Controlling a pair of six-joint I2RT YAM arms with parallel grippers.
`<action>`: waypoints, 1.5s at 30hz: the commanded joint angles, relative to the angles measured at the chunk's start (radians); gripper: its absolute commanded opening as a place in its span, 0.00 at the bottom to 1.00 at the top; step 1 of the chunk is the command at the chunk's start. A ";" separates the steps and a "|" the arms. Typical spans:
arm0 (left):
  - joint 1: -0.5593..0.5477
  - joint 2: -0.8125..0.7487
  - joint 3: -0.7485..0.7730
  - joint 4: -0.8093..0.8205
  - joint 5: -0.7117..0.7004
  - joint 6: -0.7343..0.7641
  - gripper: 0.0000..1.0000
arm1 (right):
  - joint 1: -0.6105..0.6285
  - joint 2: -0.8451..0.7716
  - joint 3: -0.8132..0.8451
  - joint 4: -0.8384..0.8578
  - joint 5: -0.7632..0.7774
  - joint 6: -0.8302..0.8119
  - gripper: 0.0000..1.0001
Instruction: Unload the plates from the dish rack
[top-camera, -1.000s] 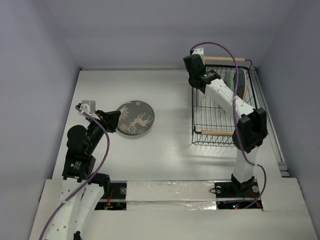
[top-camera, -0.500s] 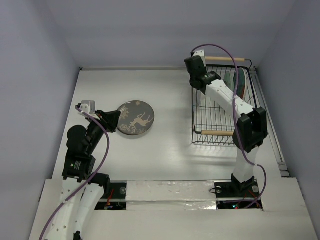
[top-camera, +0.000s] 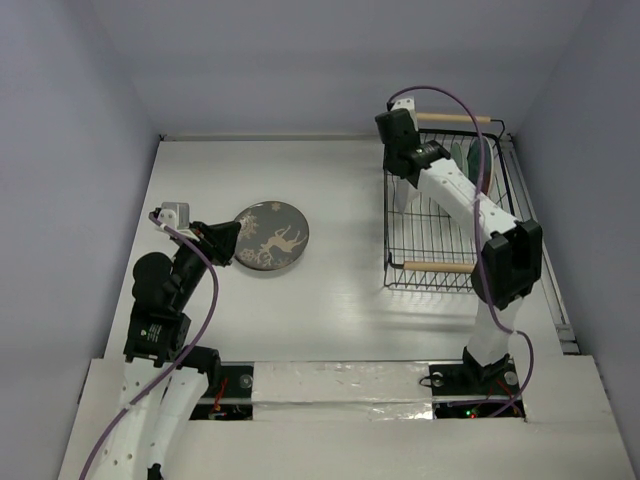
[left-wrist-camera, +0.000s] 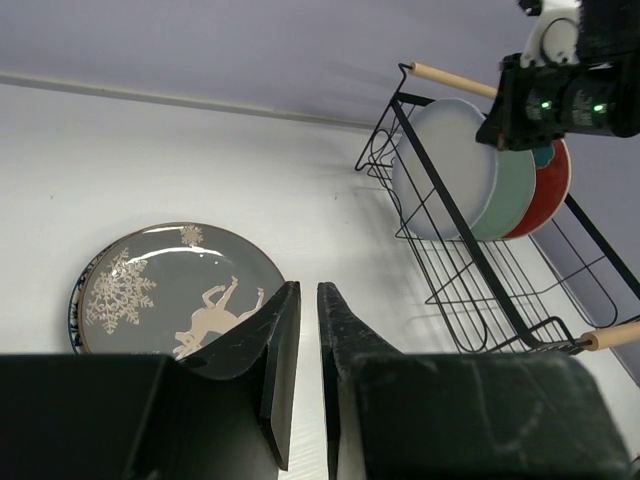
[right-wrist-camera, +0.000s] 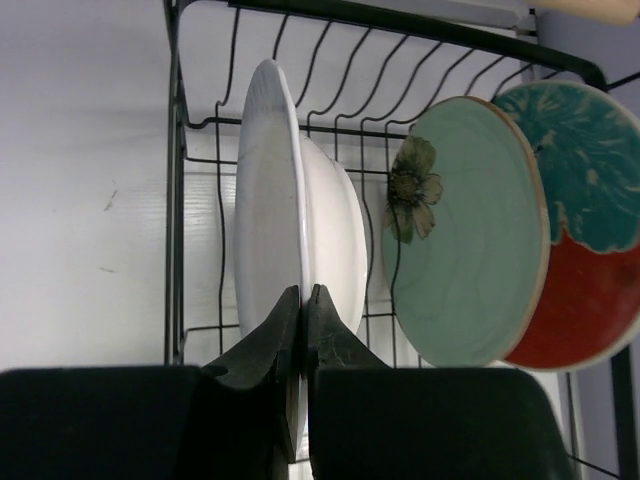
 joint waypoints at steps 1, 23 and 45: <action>-0.005 -0.012 0.039 0.033 0.002 0.007 0.11 | -0.008 -0.167 0.084 0.062 0.050 -0.035 0.00; -0.005 -0.006 0.039 0.035 -0.002 0.005 0.13 | -0.027 -0.697 -0.248 0.303 -0.146 0.209 0.00; 0.013 0.006 0.034 0.044 0.016 0.001 0.34 | 0.152 -0.400 -0.559 1.045 -0.926 0.724 0.00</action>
